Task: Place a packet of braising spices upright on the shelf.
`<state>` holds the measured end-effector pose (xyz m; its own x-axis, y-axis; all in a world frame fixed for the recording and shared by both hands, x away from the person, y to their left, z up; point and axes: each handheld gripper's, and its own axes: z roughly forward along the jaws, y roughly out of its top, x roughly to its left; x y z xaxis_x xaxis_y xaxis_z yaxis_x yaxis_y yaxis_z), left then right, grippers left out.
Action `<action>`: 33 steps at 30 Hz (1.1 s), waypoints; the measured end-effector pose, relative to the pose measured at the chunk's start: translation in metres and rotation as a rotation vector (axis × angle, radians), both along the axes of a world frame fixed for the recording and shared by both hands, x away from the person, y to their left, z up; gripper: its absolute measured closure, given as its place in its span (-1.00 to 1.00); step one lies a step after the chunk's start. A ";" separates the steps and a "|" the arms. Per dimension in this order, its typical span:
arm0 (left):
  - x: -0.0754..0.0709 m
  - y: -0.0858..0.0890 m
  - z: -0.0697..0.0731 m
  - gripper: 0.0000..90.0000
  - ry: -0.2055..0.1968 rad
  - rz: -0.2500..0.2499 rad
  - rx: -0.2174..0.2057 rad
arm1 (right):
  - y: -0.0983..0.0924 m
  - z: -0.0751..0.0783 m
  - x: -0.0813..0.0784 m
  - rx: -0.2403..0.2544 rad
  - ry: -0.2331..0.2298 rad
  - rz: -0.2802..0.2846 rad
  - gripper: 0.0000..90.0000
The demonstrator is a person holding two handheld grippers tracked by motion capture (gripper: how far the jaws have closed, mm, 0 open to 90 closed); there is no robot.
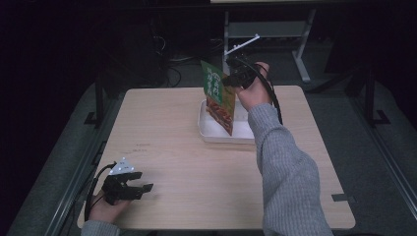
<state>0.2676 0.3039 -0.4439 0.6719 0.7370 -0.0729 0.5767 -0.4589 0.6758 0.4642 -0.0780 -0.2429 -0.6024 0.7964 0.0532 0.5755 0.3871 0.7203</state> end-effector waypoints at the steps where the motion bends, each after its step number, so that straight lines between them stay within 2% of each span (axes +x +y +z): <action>1: 0.000 0.000 0.000 -0.26 0.001 0.000 -0.001 | 0.000 -0.001 0.001 -0.005 -0.001 -0.003 1.00; 6: 0.000 0.000 0.000 -0.26 0.001 0.000 -0.001 | 0.003 -0.005 0.003 -0.019 -0.003 -0.008 1.00; 19: 0.000 0.001 0.000 -0.26 -0.001 0.001 -0.001 | 0.008 -0.025 0.009 -0.001 0.035 0.004 1.00; 33: 0.000 0.000 0.000 -0.26 -0.001 0.001 -0.001 | 0.004 -0.031 0.010 0.020 0.050 -0.003 0.99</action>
<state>0.2678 0.3044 -0.4435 0.6712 0.7377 -0.0731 0.5766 -0.4575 0.6769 0.4744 -0.0744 -0.2744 -0.5963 0.7966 0.0992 0.6119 0.3710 0.6985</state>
